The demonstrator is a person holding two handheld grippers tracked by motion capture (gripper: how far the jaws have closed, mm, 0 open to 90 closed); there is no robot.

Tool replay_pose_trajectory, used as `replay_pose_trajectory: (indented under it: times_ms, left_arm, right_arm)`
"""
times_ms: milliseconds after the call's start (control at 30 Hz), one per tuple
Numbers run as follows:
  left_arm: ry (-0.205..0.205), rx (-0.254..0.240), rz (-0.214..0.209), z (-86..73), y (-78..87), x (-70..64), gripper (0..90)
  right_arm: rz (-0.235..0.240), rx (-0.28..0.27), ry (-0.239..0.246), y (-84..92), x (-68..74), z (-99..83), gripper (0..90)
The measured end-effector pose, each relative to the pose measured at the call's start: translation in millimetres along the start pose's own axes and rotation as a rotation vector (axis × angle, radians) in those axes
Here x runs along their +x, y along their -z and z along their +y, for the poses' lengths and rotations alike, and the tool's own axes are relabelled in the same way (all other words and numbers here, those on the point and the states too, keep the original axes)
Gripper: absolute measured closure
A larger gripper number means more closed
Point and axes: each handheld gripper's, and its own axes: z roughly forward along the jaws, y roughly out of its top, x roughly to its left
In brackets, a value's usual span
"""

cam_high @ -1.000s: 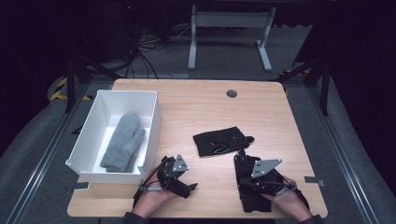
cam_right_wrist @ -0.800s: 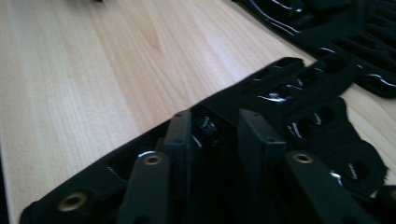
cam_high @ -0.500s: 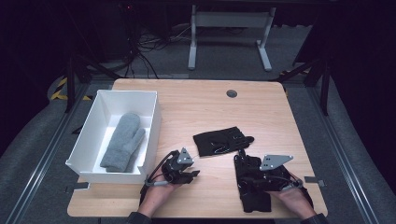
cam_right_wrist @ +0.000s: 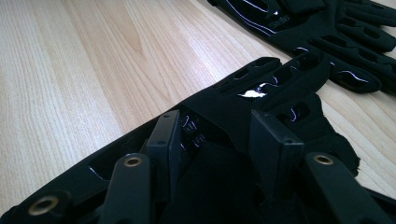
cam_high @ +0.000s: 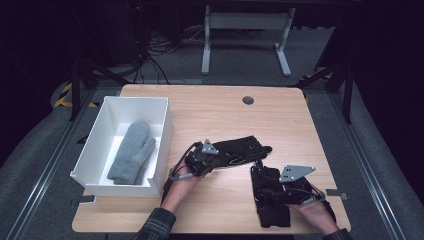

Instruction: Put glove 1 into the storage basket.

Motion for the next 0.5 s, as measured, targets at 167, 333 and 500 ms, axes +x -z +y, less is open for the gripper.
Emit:
replay_pose_trajectory:
  times_ms: [167,333,500]
  left_arm:
    - [0.005,0.05,0.027,3.0,-16.6,8.2,90.0]
    - [0.003,0.082,0.012,-0.9,-18.5,5.9,90.0]
    - [0.004,0.106,-0.007,-11.3,-7.2,-5.0,90.0]
  right_arm:
    - [-0.001,-0.001,-0.001,0.5,-0.7,-0.5,54.8]
    - [-0.002,-0.007,-0.002,1.0,-1.7,-1.0,54.3]
    - [-0.012,-0.008,-0.005,3.0,-2.2,-1.2,53.5]
